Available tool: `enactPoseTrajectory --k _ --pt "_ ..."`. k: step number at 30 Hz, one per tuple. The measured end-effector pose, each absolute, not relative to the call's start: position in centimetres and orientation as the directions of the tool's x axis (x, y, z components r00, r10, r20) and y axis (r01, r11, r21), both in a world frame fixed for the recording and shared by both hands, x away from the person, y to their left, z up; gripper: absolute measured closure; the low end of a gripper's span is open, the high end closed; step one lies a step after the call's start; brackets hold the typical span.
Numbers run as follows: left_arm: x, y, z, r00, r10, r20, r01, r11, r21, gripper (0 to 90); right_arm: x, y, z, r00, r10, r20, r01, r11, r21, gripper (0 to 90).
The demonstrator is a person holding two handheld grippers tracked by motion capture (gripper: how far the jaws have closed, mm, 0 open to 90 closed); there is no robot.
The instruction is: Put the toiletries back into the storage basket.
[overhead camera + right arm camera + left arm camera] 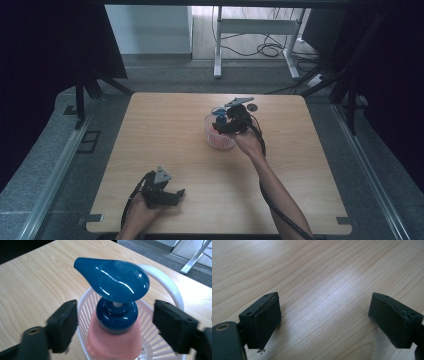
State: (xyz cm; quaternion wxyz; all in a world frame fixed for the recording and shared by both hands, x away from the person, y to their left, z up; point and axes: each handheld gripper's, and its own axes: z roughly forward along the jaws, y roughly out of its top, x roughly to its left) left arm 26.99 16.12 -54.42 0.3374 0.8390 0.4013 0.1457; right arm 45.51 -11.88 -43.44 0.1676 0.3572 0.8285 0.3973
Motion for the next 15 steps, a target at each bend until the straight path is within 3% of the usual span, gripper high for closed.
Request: enactPoseTrajectory --k 4,15 --pt "26.99 16.12 -54.42 0.636 0.772 -0.026 0.575 -0.45 0.683 10.3 45.33 -12.06 -43.34 -0.692 0.722 0.007 0.451 0.425 0.785 13.7" --pt "26.98 16.11 -54.42 0.635 0.772 -0.027 0.575 -0.449 0.684 10.3 44.71 -12.63 -42.89 -0.689 0.724 0.025 0.455 0.406 0.792 12.4"
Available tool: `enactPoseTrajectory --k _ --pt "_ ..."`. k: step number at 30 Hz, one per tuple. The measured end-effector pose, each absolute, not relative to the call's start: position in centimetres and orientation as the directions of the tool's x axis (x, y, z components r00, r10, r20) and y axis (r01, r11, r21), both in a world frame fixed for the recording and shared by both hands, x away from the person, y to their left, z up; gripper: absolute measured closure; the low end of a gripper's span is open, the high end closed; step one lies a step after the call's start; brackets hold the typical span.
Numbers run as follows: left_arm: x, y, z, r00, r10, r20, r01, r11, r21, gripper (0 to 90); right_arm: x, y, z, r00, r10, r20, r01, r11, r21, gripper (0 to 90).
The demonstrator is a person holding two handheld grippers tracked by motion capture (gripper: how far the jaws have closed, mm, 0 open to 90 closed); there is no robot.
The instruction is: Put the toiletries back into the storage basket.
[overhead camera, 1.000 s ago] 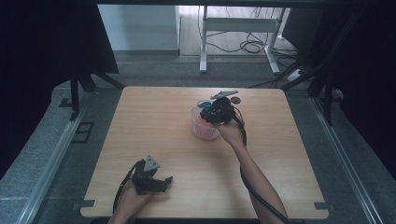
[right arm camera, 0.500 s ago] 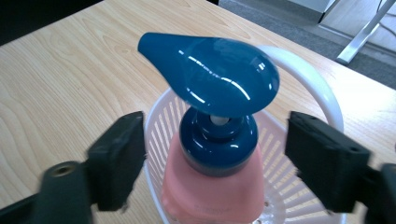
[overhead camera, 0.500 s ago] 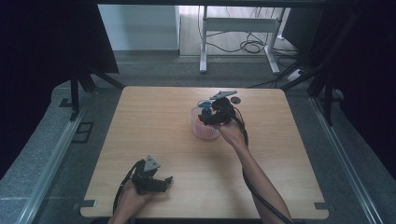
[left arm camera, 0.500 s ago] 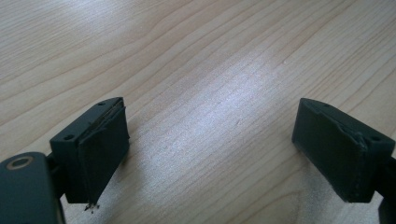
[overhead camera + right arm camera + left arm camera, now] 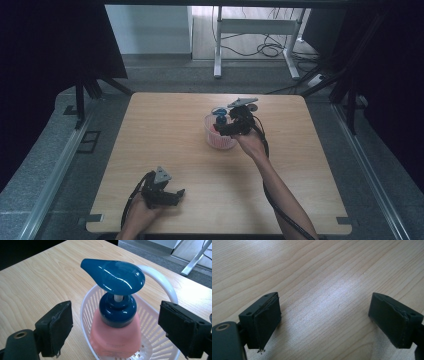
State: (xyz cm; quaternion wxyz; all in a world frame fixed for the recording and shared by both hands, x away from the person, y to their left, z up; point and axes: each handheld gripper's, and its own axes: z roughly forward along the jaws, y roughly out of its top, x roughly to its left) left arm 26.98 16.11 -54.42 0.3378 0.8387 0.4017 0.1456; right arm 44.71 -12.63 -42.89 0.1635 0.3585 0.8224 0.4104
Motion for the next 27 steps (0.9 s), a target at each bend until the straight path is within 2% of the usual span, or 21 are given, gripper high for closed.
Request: enactPoseTrajectory --k 27 --pt "27.0 16.1 -54.4 0.634 0.773 -0.029 0.576 -0.446 0.685 10.3 42.9 -14.2 -43.0 -0.72 0.694 0.024 0.436 0.425 0.793 11.4"
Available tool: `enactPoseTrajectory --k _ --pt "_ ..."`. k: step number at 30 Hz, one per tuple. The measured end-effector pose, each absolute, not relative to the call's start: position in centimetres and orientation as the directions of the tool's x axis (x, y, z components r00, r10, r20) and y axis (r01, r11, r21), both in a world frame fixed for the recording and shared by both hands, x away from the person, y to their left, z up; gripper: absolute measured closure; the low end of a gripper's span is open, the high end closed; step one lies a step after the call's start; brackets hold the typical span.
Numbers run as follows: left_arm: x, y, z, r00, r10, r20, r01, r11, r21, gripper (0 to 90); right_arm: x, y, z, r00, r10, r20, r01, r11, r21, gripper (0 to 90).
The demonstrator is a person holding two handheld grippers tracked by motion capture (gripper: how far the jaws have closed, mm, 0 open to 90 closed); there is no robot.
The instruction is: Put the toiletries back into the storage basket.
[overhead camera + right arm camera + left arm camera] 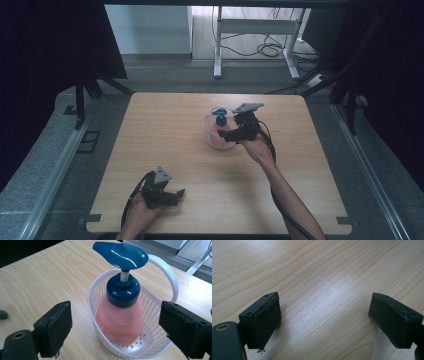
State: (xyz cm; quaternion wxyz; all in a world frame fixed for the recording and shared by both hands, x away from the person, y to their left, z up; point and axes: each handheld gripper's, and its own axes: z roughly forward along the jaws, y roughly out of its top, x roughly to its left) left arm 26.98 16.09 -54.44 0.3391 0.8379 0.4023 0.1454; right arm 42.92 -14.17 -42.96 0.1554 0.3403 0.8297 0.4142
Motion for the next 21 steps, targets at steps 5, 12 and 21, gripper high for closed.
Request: enactPoseTrajectory --k 5,12,21 --pt "27.0 16.1 -54.4 0.634 0.773 -0.029 0.576 -0.446 0.685 10.3 42.4 -14.4 -42.8 -0.726 0.688 0.01 0.427 0.439 0.79 10.1" --pt "27.0 16.1 -54.4 0.634 0.773 -0.029 0.576 -0.446 0.685 10.3 41.7 -14.9 -42.8 -0.733 0.68 0.005 0.419 0.446 0.791 6.4" --pt "27.0 16.1 -54.4 0.634 0.773 -0.029 0.576 -0.446 0.685 10.3 41.1 -15.5 -43.0 -0.738 0.675 0.006 0.418 0.449 0.789 3.6"
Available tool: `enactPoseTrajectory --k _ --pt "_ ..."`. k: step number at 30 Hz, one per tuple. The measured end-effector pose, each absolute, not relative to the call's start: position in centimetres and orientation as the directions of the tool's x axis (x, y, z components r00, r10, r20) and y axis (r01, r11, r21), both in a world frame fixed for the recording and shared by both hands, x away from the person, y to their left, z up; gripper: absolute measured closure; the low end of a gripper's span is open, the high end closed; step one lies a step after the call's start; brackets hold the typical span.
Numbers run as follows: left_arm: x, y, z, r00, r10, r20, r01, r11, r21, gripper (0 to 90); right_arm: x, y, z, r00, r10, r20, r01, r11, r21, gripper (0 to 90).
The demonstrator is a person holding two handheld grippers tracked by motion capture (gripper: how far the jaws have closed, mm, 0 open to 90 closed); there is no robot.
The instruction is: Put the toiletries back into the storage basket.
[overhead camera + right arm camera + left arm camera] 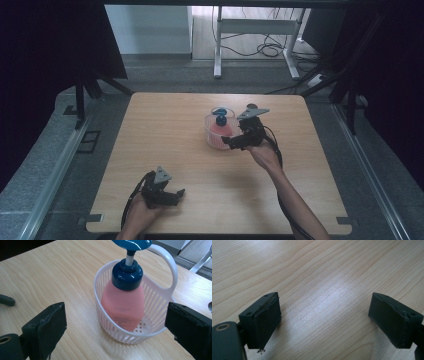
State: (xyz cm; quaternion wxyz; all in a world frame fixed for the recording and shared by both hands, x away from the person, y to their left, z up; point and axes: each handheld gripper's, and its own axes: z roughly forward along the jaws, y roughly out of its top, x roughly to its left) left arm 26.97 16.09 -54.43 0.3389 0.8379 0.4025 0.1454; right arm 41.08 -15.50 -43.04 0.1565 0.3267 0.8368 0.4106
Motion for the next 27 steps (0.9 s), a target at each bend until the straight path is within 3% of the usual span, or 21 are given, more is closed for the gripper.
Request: enactPoseTrajectory --k 27 --pt "27.0 16.1 -54.4 0.635 0.772 -0.026 0.574 -0.449 0.684 10.3 39.3 -17.3 -43.9 -0.751 0.66 0.0 0.406 0.463 0.788 2.3"
